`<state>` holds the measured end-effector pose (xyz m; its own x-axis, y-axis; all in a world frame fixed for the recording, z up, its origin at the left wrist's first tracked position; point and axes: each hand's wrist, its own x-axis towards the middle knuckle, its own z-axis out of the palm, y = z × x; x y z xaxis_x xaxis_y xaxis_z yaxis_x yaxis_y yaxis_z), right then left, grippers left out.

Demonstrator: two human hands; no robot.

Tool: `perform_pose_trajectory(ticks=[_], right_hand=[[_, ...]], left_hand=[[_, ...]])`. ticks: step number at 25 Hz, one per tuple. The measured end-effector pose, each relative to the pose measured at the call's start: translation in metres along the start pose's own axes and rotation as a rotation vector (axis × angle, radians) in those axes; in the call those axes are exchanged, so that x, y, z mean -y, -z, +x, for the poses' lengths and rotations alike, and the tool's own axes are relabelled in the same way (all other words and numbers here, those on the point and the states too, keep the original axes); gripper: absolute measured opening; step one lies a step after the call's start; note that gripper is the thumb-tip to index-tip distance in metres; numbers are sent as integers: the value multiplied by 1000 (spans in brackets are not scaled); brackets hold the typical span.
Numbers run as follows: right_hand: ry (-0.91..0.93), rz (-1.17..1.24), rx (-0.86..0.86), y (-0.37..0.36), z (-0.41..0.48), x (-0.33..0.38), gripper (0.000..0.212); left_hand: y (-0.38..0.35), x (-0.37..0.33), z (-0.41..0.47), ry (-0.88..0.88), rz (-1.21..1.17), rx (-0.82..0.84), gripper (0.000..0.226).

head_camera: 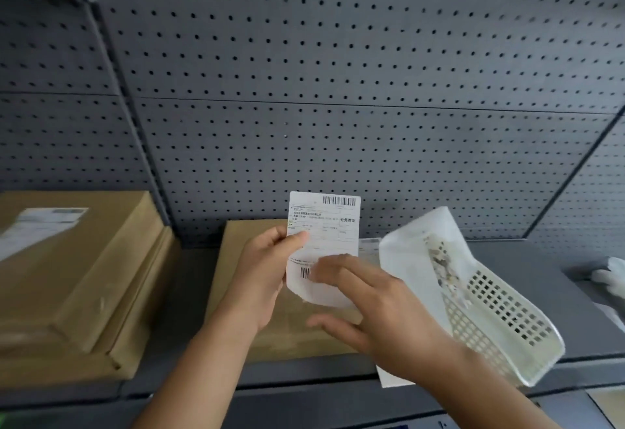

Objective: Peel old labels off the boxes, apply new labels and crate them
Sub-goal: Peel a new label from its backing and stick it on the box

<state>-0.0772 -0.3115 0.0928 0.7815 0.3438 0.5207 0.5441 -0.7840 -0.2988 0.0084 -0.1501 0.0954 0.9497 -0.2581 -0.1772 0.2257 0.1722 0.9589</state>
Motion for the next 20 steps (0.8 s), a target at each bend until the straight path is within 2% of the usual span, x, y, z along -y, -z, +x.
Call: perform_pose_trajectory(ticks=[2,4,5,7,9,11,15,20], right_hand=[[-201,193,-115,-6,7,6,30],[-546,439,-246,-16,19,2,18],[-712,562,-214,-22,27,-2,18],[-883,785,-92,-35,41,-8,17],[-921,950,-43,-50,50,-8,13],[-944,1004,-80,-63,55,-9,15],[-1000,978,-150,-78,63,-18,25],[-1003,842,-195,-81,71,-27,34]], left_hand=[[20,1,-2,-5,-19,-61,18],[36,5,-3,6,-31,-104,18],[44,7,-3,11,-36,-125,17],[55,11,-5,14,-45,-148,16],[64,15,-5,19,-46,-156,16],[72,19,-2,37,-31,-170,16],[87,28,10,30,87,-197,14],[94,34,33,-97,429,-199,11]])
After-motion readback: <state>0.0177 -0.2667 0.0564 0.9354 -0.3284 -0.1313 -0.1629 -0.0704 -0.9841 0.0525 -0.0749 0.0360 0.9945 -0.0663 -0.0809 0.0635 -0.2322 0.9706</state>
